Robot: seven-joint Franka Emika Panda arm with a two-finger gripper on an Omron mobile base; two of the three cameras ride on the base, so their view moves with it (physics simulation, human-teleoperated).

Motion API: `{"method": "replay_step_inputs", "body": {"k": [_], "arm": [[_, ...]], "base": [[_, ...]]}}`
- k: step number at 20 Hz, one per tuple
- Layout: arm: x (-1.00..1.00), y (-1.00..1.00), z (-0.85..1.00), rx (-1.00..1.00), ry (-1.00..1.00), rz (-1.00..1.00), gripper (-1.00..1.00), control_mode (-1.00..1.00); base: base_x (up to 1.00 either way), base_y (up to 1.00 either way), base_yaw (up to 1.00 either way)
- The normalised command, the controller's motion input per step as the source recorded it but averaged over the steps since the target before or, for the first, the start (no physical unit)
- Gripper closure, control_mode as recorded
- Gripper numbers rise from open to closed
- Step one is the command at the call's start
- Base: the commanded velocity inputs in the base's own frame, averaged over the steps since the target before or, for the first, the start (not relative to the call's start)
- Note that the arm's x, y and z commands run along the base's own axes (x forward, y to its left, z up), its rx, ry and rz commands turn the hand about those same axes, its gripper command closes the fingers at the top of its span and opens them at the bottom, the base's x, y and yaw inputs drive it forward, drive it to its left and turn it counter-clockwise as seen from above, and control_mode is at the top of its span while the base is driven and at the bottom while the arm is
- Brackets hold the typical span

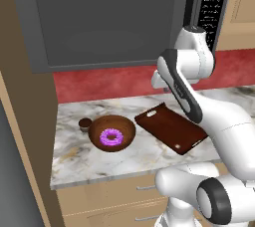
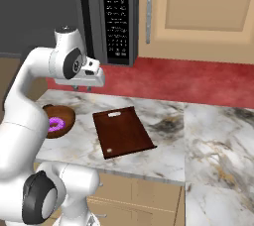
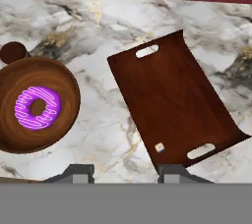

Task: Place the bowl with donut and the cupcake onto the tray.

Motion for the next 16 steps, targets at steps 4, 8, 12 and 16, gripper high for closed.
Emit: {"method": "replay_step_inputs", "body": {"k": [4,8,12,16], "arm": [[-0.03,0.27,0.00,0.00,0.01,0.04,-1.00,-1.00],[-0.04,0.74,-0.19,0.00,0.04,0.02,-1.00,-1.00],[-0.10,0.68,-0.25,0.02,0.05,0.00,-1.00,-1.00],[0.03,0.26,-0.35,0.01,0.09,0.01,-1.00,-1.00]], "base": [[0.00,0.00,0.00],[0.00,0.00,0.00],[0.00,0.00,0.00],[0.00,0.00,0.00]]}}
